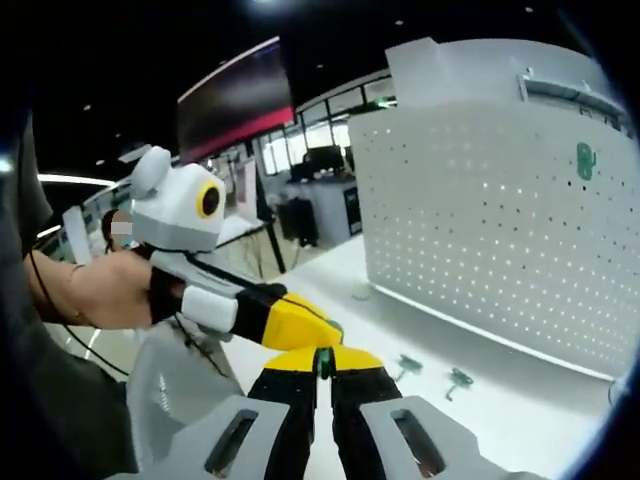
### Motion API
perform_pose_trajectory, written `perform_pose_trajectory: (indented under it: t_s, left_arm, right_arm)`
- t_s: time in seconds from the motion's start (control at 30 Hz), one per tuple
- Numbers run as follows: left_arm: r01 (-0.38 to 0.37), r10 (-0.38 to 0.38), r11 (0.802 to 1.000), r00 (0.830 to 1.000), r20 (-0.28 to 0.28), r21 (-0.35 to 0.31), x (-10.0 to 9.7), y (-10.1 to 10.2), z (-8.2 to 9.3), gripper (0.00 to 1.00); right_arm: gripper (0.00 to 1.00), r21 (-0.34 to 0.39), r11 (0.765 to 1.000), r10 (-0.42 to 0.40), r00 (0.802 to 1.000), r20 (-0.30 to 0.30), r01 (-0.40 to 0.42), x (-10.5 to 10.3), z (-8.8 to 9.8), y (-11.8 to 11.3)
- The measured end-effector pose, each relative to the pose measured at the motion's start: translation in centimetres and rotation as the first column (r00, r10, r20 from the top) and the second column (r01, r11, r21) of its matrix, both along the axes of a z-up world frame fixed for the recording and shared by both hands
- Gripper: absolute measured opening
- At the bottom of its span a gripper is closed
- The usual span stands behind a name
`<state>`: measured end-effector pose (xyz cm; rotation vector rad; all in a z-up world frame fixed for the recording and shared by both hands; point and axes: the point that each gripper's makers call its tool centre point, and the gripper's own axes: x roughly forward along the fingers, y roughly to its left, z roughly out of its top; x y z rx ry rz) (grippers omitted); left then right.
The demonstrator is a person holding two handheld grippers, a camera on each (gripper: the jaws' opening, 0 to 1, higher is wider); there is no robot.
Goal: Insert the hook assembly into the mounting plate slot until the hook locks in place.
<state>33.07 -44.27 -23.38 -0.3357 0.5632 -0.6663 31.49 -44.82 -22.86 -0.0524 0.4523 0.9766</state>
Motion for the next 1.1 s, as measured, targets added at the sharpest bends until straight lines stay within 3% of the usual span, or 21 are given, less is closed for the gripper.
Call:
perform_pose_trajectory:
  t_s: [0.17,0.37,0.77,0.83,0.9,1.1]
  left_arm:
    - [-0.022,0.021,0.998,1.0,-0.021,-0.056,0.2,0.0,0.3,0.02]
    - [-0.018,0.018,0.999,1.0,-0.014,-0.037,0.1,-0.2,0.4,0.02]
    - [-0.013,0.012,0.998,1.0,-0.01,-0.06,-0.1,-0.6,1.1,0.02]
    - [-0.022,0.02,0.99,1.0,-0.014,-0.142,0.0,-0.7,2.1,0.02]
    - [-0.008,0.008,0.991,1.0,-0.004,-0.136,0.0,-0.7,2.3,0.03]
    - [0.051,-0.046,0.997,0.995,0.093,-0.053,0.1,-1.1,2.7,0.04]
  right_arm:
    - [0.02,-0.015,1.0,0.002,1.0,0.0,-0.002,0.1,-0.3,0.0]
    - [0.01,-0.026,1.0,-0.003,1.0,0.03,0.004,0.3,-0.1,0.2]
    - [0.0,-0.033,0.999,-0.004,0.996,0.091,0.007,0.2,0.7,-0.1]
    - [0.0,0.019,0.999,-0.028,0.993,0.117,0.026,0.3,1.8,-0.2]
    - [0.0,0.04,0.999,-0.038,0.997,0.073,0.035,0.3,2.0,-0.4]
    - [0.0,0.024,0.999,-0.035,0.996,0.079,0.033,0.4,1.9,-0.5]
